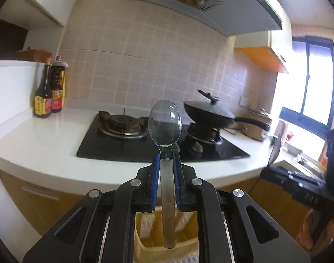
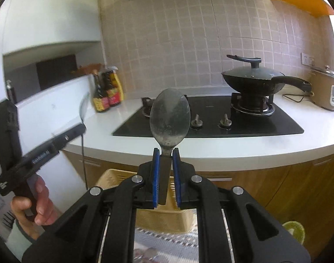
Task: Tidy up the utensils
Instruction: 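Lift the clear spoon with the left gripper and drop it into the tan caddy, then move the left gripper back down over the chopsticks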
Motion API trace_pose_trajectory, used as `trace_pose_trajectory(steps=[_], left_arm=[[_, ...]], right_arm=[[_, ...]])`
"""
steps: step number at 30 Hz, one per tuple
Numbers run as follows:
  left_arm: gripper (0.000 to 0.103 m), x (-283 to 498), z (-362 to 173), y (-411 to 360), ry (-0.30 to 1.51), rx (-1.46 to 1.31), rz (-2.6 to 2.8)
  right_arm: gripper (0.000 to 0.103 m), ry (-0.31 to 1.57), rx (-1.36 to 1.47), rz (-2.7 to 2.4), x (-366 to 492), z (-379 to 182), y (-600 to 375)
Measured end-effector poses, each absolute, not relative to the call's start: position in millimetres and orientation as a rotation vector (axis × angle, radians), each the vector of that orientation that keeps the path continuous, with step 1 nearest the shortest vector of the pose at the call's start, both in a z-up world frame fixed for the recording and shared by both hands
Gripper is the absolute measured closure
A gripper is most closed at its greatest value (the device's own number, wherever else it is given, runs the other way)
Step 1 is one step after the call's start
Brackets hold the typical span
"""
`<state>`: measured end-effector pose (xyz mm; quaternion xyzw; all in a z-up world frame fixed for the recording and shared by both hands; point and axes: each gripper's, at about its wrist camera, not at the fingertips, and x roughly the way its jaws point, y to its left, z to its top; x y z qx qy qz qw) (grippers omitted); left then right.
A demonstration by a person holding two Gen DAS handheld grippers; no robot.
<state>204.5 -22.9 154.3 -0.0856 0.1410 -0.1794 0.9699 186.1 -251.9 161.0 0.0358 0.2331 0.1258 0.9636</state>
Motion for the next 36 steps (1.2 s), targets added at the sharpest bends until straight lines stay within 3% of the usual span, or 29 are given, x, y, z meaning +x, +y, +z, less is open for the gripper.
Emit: trace_pose_trajectory(steps=[14, 16, 22, 26, 29, 36], left_arm=[[0.091, 227, 91, -29, 0.291, -0.119, -0.305], [0.073, 222, 91, -25, 0.301, -0.125, -0.314], [0.059, 193, 103, -7, 0.305, -0.161, -0.341], [0.053, 167, 114, 1, 0.306, -0.174, -0.361], [0.05, 143, 123, 5, 0.316, -0.183, -0.393], [0.047, 94, 130, -1, 0.361, -0.136, -0.434]], right_arm=[[0.093, 0.592, 0.04, 0.243, 219, 104, -241], [0.09, 0.608, 0.043, 0.253, 216, 103, -240], [0.084, 0.624, 0.073, 0.288, 192, 112, -241], [0.076, 0.626, 0.097, 0.304, 166, 121, -246], [0.055, 0.613, 0.105, 0.298, 143, 127, -250], [0.054, 0.725, 0.092, 0.241, 103, 116, -261]])
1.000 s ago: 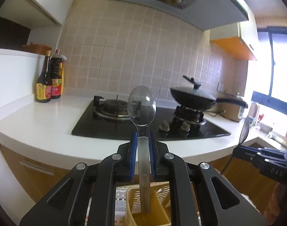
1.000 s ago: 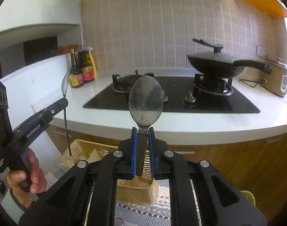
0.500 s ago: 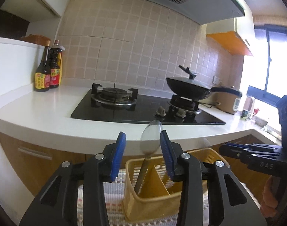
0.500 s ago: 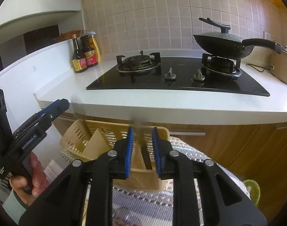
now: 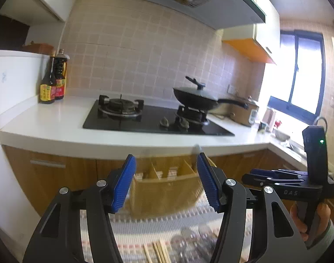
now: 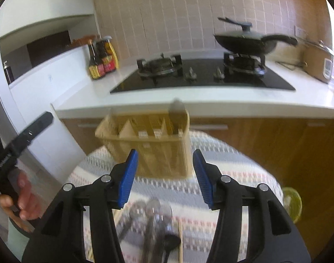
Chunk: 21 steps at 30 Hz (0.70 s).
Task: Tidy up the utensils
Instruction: 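Move the left gripper back down over the chopsticks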
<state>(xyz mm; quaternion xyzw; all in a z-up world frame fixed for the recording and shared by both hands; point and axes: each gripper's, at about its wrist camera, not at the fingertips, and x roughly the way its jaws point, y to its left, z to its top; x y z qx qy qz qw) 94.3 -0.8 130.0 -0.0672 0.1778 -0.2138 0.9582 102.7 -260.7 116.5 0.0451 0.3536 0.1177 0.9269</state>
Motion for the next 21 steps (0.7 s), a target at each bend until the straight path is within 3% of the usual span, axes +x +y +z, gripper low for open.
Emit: trace_pose_trajectory(steps=[8, 14, 19, 21], left_arm=[[0.047, 71, 91, 0, 0.526, -0.09, -0.419], [0.05, 86, 37, 12, 0.768, -0.101, -0.403], [0.066, 103, -6, 19, 0.952, -0.116, -0.421], [0.066, 107, -17, 19, 0.993, -0.092, -0.425]], right_arm=[[0.055, 0.979, 0.069, 0.216, 75, 51, -269], [0.067, 1.092, 0.123, 0.288, 68, 14, -261], [0.068, 1.131, 0.112, 0.316, 85, 1, -241], [0.069, 1.136, 0.1, 0.322, 92, -3, -235]])
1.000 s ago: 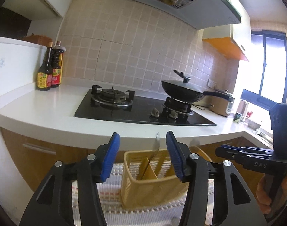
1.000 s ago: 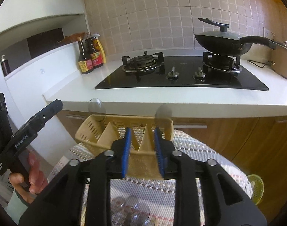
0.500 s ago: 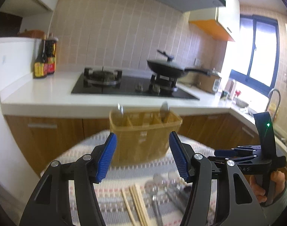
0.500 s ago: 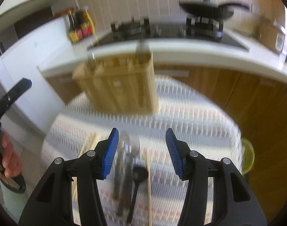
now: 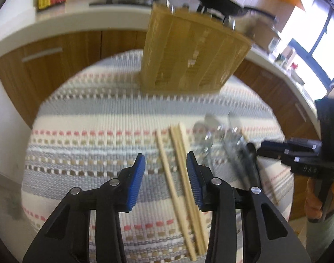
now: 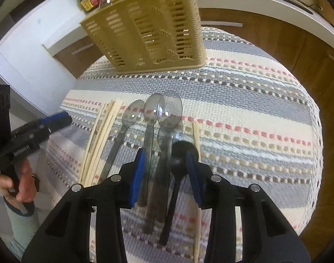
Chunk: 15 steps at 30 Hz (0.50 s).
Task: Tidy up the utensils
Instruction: 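Move the left gripper back down over the chopsticks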
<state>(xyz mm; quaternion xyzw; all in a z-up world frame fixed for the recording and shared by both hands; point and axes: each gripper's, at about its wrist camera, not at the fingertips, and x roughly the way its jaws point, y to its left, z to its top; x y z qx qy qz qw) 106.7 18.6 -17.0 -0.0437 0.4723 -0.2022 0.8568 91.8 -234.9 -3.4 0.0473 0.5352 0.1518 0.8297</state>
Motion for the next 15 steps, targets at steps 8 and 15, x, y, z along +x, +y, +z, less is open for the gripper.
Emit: trace_pose_trajectory(steps=[8, 15], left_arm=[[0.07, 114, -34, 1, 1.062, 0.035, -0.399], [0.075, 115, -43, -20, 1.092, 0.164, -0.367]], right_arm=[[0.069, 1.187, 0.051, 0.3, 122, -13, -220], [0.074, 1.25, -0.01, 0.264, 138, -31, -205]])
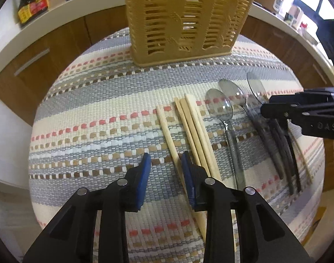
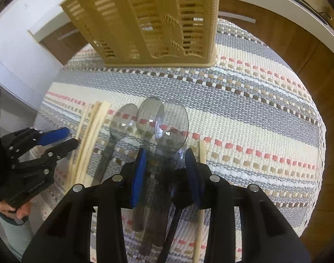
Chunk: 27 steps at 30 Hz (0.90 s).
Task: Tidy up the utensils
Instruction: 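Move the left gripper back down over the chopsticks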
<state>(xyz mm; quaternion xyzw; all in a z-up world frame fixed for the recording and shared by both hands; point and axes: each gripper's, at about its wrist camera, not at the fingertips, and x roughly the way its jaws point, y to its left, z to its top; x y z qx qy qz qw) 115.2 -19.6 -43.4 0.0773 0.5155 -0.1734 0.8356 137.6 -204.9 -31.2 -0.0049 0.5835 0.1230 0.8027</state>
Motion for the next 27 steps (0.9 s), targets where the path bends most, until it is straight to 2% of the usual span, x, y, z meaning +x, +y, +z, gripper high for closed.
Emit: trace_pose_trajectory(steps=[1, 3, 5, 6, 9, 10, 13, 20, 23, 24, 25, 27], left_arm=[[0.075, 116, -43, -21, 1.093, 0.17, -0.366], [0.075, 117, -43, -23, 1.101, 0.189, -0.365], [0.075, 118, -42, -26, 1.107, 0.204, -0.362], [0.076, 119, -42, -29, 1.111, 0.223, -0.356], [0.094, 122, -42, -44, 1.101, 0.28, -0.325], [0.095, 123, -42, -45, 1.102, 0.283, -0.323], [0.099, 126, -40, -38, 1.109, 0.246, -0.321], [0.098, 134, -39, -14, 1.128, 0.193, -0.304], [0.091, 135, -36, -15, 1.136, 0.213, -0.307], [0.083, 136, -35, -15, 1.138, 0.219, -0.307], [0.081, 135, -38, -11, 1.138, 0.226, -0.309], [0.081, 136, -38, -12, 1.147, 0.239, -0.309]], right_arm=[[0.077, 1.261, -0.018, 0.263, 139, -35, -202], [0.079, 1.266, -0.037, 0.25, 141, -39, -194], [0.086, 1.249, -0.05, 0.244, 140, -36, -190], [0.094, 1.242, -0.053, 0.245, 139, -34, -188], [0.096, 1.229, -0.047, 0.263, 138, -32, -184], [0.1, 1.226, -0.047, 0.265, 138, -31, -184], [0.1, 1.216, -0.013, 0.294, 136, -28, -191], [0.1, 1.191, 0.083, 0.355, 136, -21, -210], [0.093, 1.198, 0.059, 0.368, 136, -18, -209], [0.084, 1.207, 0.037, 0.372, 135, -18, -208], [0.073, 1.213, 0.016, 0.372, 134, -18, -205], [0.06, 1.212, -0.022, 0.378, 131, -18, -200]])
